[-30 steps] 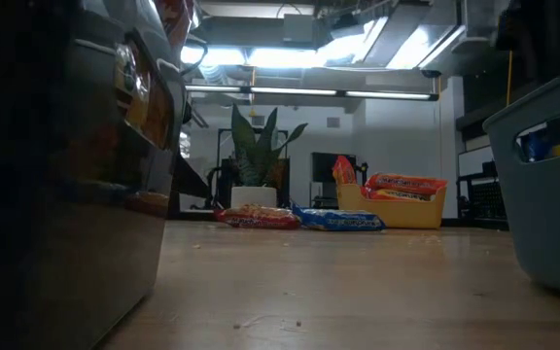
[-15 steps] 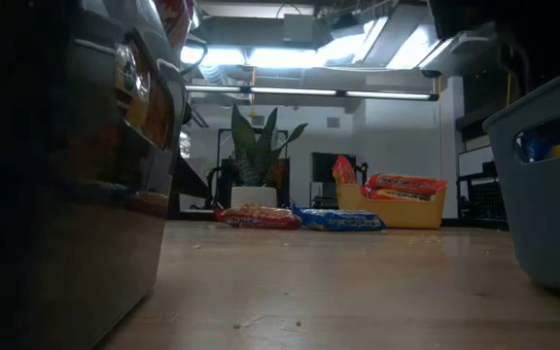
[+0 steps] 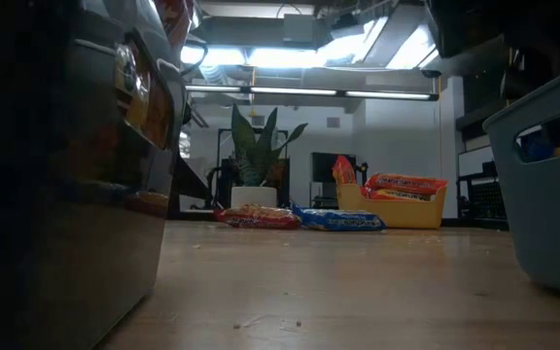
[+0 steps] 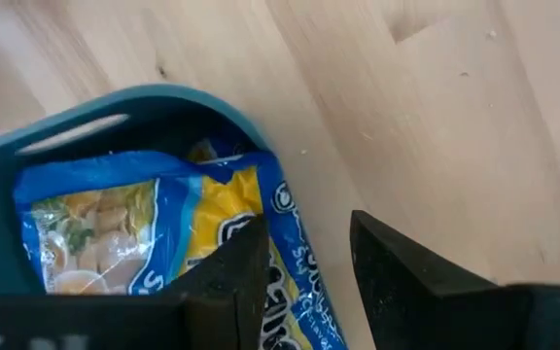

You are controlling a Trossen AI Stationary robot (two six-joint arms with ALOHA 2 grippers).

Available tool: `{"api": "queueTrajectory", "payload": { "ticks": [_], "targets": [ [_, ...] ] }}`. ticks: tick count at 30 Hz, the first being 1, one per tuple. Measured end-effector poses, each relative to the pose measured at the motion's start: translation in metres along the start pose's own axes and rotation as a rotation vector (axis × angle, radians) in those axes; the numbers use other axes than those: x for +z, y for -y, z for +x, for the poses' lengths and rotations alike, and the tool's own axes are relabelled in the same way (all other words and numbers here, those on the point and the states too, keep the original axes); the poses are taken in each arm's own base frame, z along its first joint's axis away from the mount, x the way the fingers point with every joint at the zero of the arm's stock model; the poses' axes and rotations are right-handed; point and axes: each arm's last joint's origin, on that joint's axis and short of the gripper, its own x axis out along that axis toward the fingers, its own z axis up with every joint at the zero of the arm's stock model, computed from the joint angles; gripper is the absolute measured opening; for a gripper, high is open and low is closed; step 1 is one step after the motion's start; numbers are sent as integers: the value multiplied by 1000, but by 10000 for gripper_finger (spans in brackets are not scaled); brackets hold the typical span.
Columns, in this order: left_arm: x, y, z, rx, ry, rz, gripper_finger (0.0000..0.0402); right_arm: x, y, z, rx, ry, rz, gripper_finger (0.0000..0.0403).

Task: Sort Maruchan noodles
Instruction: Put the blue noodle pack into the blue bin

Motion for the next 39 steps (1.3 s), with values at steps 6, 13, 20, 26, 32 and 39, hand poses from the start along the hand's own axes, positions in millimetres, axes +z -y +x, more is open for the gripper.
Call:
{"api": "queueTrajectory", "payload": {
  "ticks": [6,13,20,26,32,39],
  "targets": [
    [0,0,0,0,0,0,0,-1,2,1,-13,-9,-14,131],
    [5,1,-2,-110,9,-56,0,19,0,-18,-50,176,-67,131],
    [69,-9,-5,-104,169,-75,0,58,22,-61,-264,361,-9,131],
    [123,-25,-1,-11,74,21,0,106,70,-75,-378,496,64,131],
    [137,-18,-13,-126,93,73,0,150,130,-35,-335,642,79,131],
    [140,-10,-45,-135,175,95,0,157,192,8,-303,772,215,102]
  ]
}}
